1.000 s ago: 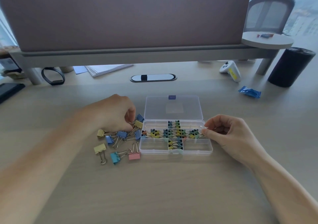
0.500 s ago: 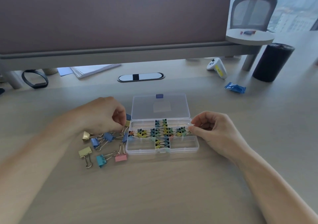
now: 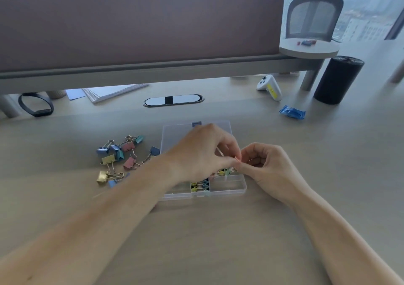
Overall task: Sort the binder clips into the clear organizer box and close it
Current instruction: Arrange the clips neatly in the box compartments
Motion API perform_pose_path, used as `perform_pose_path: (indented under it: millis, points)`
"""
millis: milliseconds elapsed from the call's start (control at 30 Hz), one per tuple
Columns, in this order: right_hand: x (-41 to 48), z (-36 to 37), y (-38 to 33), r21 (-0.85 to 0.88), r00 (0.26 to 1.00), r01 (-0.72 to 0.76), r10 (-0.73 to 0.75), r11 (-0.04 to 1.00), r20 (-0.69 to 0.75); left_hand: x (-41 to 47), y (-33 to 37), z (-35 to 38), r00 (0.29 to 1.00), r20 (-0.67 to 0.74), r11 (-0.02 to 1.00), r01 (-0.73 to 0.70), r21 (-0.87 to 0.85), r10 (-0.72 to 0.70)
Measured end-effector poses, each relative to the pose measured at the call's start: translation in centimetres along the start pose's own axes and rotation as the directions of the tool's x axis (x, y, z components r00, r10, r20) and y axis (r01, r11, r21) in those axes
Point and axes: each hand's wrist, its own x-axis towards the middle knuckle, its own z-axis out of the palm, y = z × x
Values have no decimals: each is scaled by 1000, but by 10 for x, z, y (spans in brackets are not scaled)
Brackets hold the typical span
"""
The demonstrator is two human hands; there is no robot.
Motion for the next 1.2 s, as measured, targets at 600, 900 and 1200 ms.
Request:
perform_pose_path:
  millis: [600,900,1200]
  points:
    - [1,-5,0,-29,999,-19,20,999,32,-4,-18,24,984,-110,988,-136,79,144]
    - [0,-5,0,-4,998,-34,34,999,45,-3,-15,26,980,-122,978,-135,161,156]
    - [-2,-10,-17,179,996,65,-76,982,53,-2,-5,12,987,-157,999,-40,-38,33]
